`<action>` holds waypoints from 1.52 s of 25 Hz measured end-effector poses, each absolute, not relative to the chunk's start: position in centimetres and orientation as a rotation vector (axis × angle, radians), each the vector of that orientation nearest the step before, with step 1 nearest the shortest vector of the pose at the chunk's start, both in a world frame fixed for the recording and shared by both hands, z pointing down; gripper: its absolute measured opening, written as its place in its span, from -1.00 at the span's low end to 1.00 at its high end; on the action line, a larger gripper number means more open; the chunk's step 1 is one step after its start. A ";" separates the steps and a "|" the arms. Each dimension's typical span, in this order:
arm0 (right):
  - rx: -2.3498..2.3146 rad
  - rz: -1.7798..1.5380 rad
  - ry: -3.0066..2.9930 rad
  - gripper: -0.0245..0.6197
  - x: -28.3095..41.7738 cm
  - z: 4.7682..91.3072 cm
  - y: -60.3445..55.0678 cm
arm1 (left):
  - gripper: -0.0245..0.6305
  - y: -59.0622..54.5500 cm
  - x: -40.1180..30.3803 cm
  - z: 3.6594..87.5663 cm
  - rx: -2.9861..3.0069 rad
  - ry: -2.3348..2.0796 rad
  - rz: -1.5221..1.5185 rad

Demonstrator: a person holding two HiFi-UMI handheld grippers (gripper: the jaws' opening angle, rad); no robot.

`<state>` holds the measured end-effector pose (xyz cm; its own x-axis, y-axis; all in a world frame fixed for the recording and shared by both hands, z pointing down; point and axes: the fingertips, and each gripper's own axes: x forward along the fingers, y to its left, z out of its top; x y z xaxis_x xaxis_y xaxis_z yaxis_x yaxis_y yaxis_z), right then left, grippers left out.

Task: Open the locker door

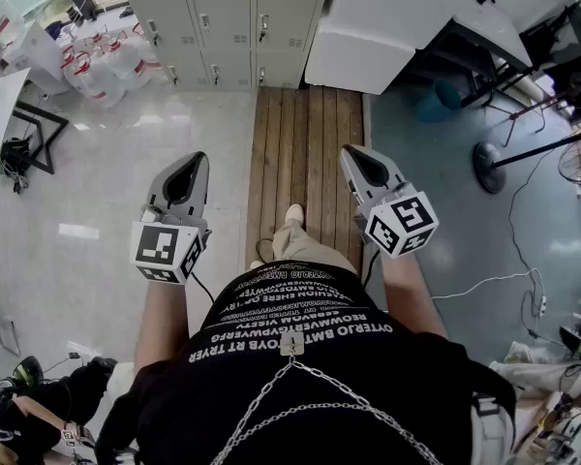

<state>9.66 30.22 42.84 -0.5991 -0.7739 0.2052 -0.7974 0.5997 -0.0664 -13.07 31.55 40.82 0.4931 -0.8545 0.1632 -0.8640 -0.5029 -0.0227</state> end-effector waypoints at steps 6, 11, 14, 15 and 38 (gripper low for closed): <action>1.311 0.326 -2.637 -0.94 11.2 44.7 27.6 | -0.93 28.6 -10.7 43.6 2.639 -1.453 0.270; 1.315 0.323 -2.650 -0.94 12.2 44.1 22.7 | -0.93 24.0 -9.6 43.7 2.628 -1.444 0.299; 1.326 0.318 -2.663 -0.94 13.4 43.7 19.9 | -0.93 21.3 -8.2 44.1 2.620 -1.414 0.294; 1.329 0.316 -2.666 -0.94 13.8 43.6 19.1 | -0.93 20.3 -7.5 44.2 2.618 -1.395 0.279; 1.253 0.541 -2.725 -0.94 21.2 46.7 6.5 | -0.93 8.3 -0.6 44.0 2.579 -1.478 0.363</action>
<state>21.18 6.55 46.72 -0.6582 -0.7171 0.2290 -0.7503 0.5998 -0.2781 -0.56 8.29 44.00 0.4861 -0.8278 0.2803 -0.8634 -0.5045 0.0073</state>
